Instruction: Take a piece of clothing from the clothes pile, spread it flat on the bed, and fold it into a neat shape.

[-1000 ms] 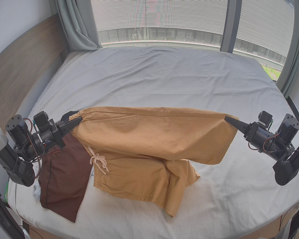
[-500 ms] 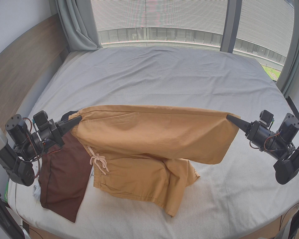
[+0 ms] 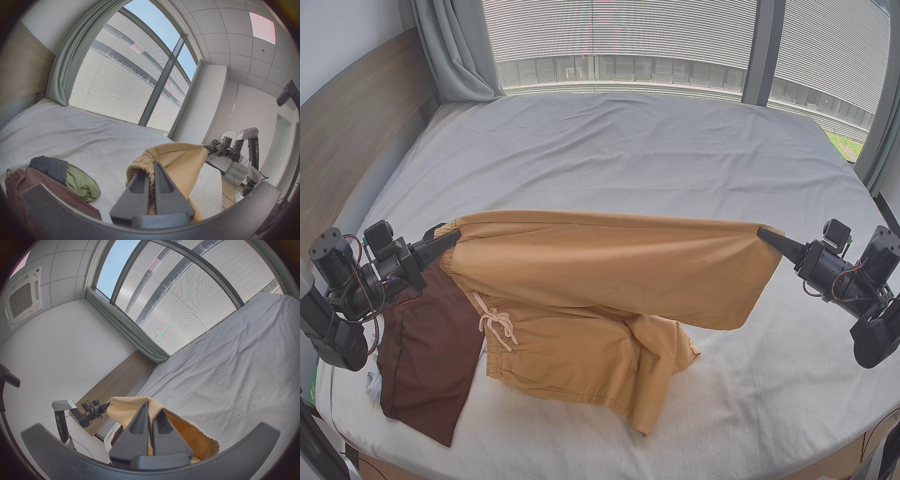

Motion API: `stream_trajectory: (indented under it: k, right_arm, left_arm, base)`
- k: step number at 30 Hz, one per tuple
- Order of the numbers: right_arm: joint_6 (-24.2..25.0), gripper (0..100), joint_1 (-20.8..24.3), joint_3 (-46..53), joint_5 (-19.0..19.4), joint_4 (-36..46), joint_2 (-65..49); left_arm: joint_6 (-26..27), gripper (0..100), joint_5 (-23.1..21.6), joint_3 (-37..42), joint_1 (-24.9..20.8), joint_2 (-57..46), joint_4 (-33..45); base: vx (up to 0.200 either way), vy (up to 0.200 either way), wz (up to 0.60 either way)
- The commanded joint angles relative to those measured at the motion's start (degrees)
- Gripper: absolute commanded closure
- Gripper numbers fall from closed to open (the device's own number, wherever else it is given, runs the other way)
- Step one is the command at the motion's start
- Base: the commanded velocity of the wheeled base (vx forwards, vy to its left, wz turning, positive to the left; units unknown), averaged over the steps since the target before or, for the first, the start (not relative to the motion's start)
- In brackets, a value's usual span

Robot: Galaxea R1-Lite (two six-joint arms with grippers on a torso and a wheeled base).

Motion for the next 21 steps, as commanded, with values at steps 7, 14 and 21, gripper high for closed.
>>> stream_trajectory:
  k: [7,14,21]
  right_arm:
    - [-0.4,100,1.3,-1.0,-0.2,0.1,0.2]
    - [-0.4,100,1.2,-5.7,-0.3,0.1,3.1]
    - [-0.2,100,0.7,-8.9,-0.3,0.1,6.0]
  left_arm:
    - [-4.3,100,0.2,-1.3,0.0,0.2,0.0]
    - [-5.5,100,2.7,-2.7,-0.2,1.6,0.1]
    - [-7.5,100,4.0,-5.7,-1.8,3.1,0.1]
  base:
    - [0.000,0.000,0.00]
    - [0.000,0.000,0.00]
    - [0.000,0.000,0.00]
